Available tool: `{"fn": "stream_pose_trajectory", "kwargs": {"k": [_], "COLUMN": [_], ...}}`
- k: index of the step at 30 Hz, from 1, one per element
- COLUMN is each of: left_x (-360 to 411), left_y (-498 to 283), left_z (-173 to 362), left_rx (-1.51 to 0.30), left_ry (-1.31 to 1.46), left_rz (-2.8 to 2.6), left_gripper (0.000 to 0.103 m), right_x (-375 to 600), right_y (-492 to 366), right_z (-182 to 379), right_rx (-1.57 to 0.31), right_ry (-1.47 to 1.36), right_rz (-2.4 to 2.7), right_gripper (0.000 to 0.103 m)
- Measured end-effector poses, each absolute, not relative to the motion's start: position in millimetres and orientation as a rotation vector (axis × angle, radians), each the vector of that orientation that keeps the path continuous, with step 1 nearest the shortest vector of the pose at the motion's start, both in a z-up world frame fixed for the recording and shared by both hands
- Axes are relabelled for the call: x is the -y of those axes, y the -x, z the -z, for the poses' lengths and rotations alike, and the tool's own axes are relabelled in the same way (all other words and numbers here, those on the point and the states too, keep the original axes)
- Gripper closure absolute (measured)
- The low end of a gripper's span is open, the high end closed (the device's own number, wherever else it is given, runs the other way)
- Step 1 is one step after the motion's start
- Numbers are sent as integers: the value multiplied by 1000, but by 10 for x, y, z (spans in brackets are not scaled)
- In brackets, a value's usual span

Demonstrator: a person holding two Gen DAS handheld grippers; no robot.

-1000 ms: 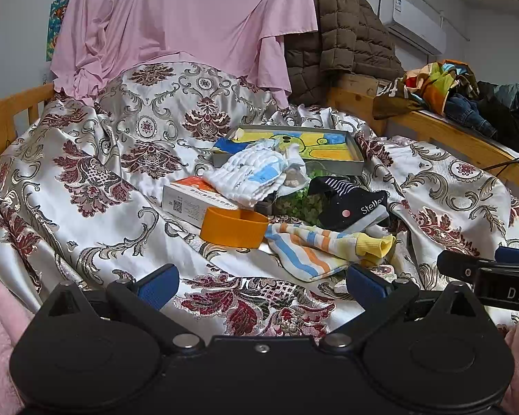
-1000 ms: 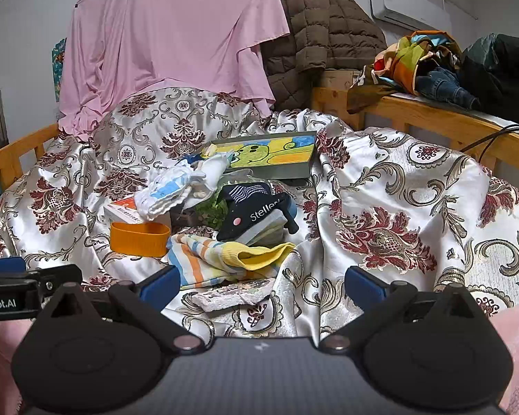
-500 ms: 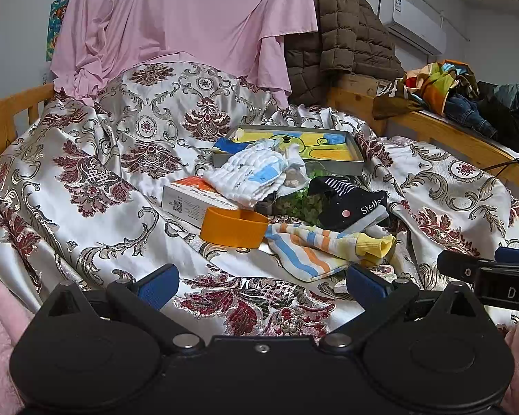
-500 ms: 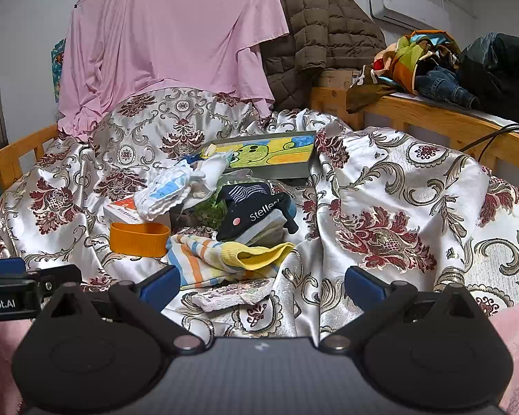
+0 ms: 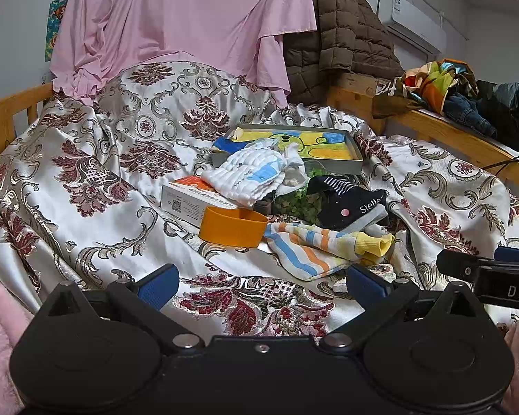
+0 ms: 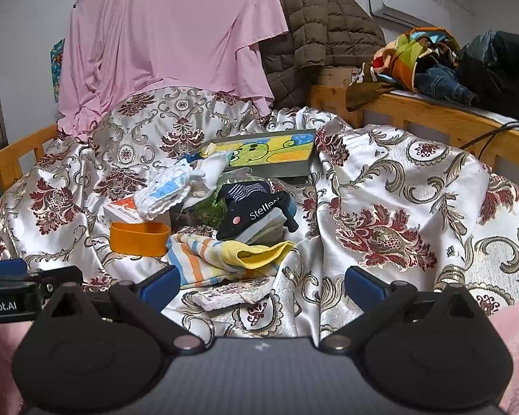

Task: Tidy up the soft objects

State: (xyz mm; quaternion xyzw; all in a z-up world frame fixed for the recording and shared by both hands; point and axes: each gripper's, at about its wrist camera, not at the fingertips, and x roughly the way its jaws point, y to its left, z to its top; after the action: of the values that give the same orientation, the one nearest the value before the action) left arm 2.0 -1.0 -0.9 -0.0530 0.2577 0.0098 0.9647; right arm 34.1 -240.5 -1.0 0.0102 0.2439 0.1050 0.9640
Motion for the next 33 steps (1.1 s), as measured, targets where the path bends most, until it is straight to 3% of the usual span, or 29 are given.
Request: {"fn": "stream_pose_trajectory", "kwargs": {"k": [13,23,33], "left_x": [-46,-51,-36], "left_y": [-343,-1114,-1909], "left_z": [8,43,386], "left_rx": [-586,-728,-899], "left_ry": [165,184,453], "left_rz": [94,257,331], "left_gripper": [1,1,1], "right_x": [2516,2416,2470], "right_y": [-717,-968,-1404], "right_z": [-35,143,449], "right_rx": [-560,-692,-869], "right_ry": [-67,-53,-223], "right_rz": [-341,-473,-550], "right_gripper": [0,0,4]}}
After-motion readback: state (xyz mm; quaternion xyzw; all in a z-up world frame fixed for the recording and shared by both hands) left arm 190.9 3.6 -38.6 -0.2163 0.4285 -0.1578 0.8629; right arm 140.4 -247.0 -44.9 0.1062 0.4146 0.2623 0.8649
